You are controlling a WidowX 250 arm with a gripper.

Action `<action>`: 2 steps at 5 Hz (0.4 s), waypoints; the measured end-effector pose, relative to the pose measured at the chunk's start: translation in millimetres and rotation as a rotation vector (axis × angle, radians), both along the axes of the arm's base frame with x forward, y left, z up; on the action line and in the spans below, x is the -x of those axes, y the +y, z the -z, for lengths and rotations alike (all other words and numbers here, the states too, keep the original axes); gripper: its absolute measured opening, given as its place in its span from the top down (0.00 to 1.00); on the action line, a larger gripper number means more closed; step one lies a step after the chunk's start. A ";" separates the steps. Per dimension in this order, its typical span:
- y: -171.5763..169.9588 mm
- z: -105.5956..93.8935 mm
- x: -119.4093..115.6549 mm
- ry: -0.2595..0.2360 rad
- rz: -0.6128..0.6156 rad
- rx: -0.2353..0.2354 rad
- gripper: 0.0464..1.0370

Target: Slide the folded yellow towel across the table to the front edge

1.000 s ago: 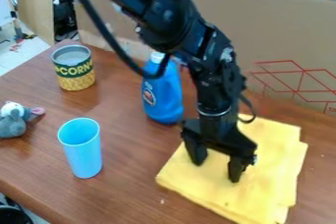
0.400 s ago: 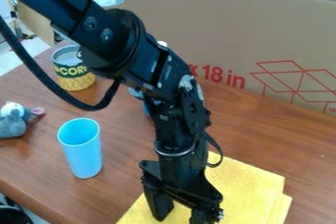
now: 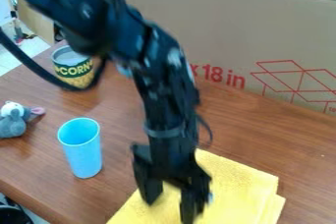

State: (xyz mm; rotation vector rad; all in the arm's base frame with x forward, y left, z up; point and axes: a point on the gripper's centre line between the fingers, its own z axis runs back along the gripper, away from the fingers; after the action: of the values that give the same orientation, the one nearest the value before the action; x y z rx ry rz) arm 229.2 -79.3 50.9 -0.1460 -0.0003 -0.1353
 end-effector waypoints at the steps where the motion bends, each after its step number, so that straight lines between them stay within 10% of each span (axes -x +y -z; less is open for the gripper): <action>1: 0.0 -49.3 -15.7 -0.085 0.045 0.013 0.04; 2: 9.3 -82.2 -15.7 -0.083 0.066 -0.017 0.04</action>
State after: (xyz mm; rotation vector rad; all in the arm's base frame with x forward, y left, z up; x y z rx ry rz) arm 244.9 -70.0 133.2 -0.1237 -0.0776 -0.2069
